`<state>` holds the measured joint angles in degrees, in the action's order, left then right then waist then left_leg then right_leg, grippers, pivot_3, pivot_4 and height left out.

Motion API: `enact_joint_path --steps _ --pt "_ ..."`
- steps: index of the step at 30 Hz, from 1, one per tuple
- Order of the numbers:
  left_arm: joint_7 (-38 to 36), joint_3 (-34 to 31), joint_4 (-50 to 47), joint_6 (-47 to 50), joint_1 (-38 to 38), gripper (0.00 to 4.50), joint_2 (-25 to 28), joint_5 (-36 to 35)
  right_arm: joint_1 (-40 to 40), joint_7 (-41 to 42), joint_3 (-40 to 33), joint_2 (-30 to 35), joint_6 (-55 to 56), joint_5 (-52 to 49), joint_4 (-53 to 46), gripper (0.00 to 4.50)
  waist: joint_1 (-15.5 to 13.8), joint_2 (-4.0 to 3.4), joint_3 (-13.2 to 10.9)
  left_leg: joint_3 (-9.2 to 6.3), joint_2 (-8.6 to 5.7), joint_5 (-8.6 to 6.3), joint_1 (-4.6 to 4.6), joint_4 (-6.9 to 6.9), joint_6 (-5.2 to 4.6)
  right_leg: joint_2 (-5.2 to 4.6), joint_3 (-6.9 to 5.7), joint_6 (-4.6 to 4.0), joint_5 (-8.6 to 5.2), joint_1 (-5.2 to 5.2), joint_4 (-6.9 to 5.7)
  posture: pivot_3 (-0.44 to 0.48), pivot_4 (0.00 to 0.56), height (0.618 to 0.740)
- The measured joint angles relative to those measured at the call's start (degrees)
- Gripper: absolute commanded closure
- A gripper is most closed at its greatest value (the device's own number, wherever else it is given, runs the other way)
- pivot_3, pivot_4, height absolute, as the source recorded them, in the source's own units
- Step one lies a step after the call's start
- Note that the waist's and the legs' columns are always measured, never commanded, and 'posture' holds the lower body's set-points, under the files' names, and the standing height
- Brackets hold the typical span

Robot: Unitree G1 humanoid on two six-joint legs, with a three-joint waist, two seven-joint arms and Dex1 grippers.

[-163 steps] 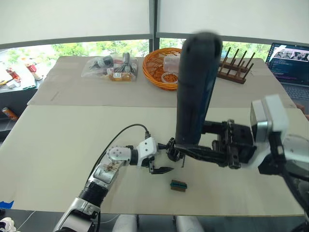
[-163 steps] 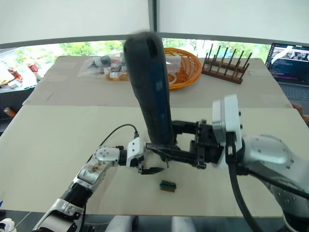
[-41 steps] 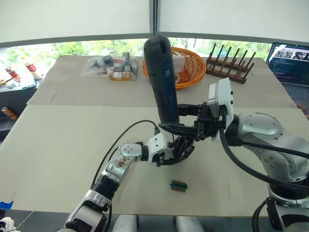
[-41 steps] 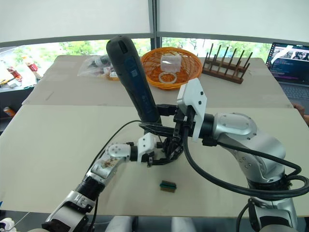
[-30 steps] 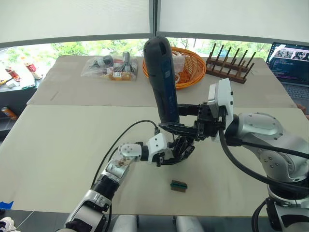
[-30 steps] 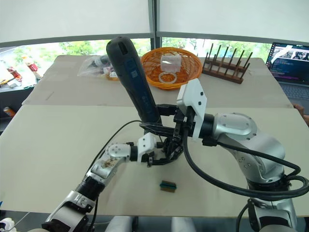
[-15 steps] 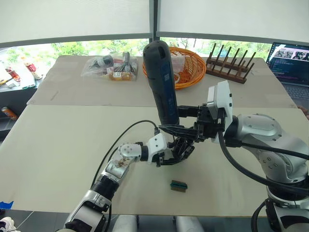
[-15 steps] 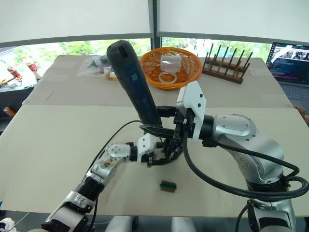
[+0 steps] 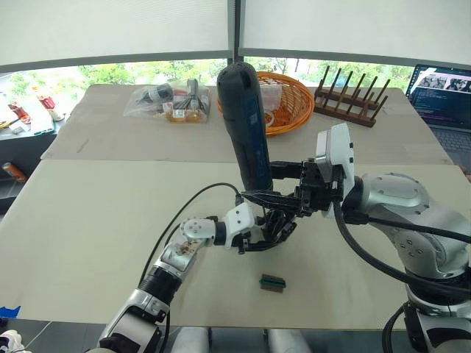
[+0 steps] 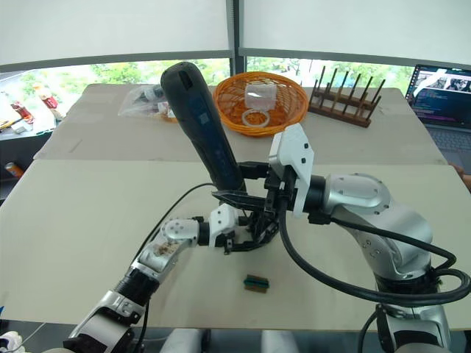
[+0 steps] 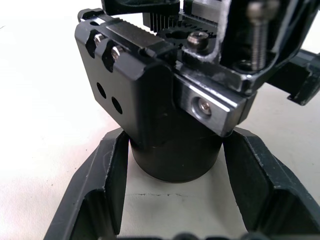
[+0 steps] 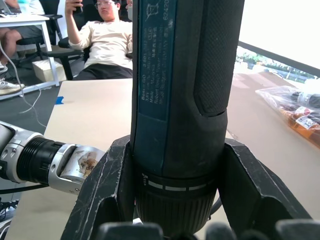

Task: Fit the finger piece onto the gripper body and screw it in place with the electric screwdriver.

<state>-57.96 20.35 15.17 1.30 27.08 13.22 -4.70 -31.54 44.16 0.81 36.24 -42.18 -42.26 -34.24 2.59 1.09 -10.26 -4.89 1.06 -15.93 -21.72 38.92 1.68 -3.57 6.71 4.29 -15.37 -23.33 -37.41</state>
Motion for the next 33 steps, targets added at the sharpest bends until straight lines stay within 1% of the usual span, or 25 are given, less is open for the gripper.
enact_joint_path --steps 14,24,33 --pt "0.02 0.02 0.0 0.02 0.0 2.2 0.0 0.01 1.24 0.51 0.37 -0.35 2.15 0.8 -0.15 2.57 -0.01 0.0 0.0 0.0 0.0 0.0 0.0 0.0 0.0 0.0 0.0 0.0 0.0 0.0 0.0 0.0 0.15 0.74" --pt "0.03 0.02 0.0 0.02 -0.01 2.2 0.1 0.04 5.5 -1.75 0.11 -1.28 6.11 1.71 -1.62 2.57 0.01 0.0 0.0 0.0 0.0 0.0 0.06 -0.01 0.0 0.0 0.01 0.0 0.0 0.04 -0.01 0.0 0.15 0.74" --pt "-0.02 0.02 0.0 0.02 0.0 2.2 0.13 0.03 5.92 -3.2 0.14 -2.09 6.53 1.46 -1.69 2.57 0.01 0.0 0.0 0.0 0.0 0.0 0.09 -0.01 0.0 0.01 0.02 0.0 0.0 0.05 -0.01 0.0 0.15 0.74"
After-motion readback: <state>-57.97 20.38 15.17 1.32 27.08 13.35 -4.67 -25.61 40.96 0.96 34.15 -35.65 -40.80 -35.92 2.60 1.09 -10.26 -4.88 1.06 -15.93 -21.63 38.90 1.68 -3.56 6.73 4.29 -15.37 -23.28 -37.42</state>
